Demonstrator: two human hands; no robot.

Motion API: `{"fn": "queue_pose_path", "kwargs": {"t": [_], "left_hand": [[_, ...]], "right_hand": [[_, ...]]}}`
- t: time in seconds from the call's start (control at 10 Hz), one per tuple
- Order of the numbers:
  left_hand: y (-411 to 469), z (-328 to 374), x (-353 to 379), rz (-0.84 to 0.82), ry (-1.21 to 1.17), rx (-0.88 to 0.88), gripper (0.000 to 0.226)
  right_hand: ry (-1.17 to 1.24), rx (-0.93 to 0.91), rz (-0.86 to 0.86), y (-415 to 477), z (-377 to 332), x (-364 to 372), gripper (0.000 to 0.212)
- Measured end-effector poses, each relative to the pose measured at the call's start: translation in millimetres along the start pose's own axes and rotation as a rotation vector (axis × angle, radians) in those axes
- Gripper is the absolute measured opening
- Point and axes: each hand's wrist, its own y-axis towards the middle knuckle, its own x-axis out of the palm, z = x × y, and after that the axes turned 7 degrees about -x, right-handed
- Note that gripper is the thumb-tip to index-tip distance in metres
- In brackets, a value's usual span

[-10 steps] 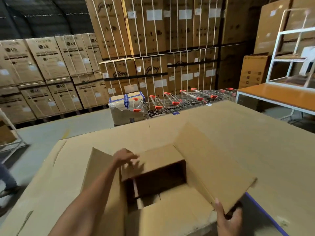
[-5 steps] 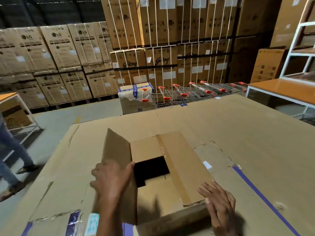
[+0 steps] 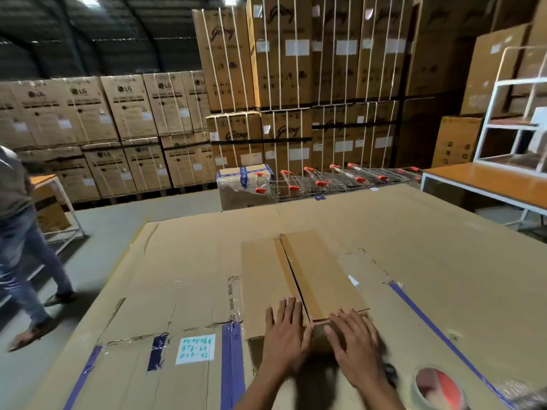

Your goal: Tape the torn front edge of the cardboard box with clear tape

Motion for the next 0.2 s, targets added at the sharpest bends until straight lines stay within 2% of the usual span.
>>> {"fn": "queue_pose_path", "kwargs": {"t": [0.1, 0.2], "left_hand": [[-28, -1, -39, 0.012, 0.077, -0.033, 0.073], [-36, -2, -72, 0.019, 0.115, -0.118, 0.086]], "right_hand": [[-0.082, -0.036, -0.088, -3, -11, -22, 0.112], [-0.177, -0.059, -0.169, 11, -25, -56, 0.111]]}}
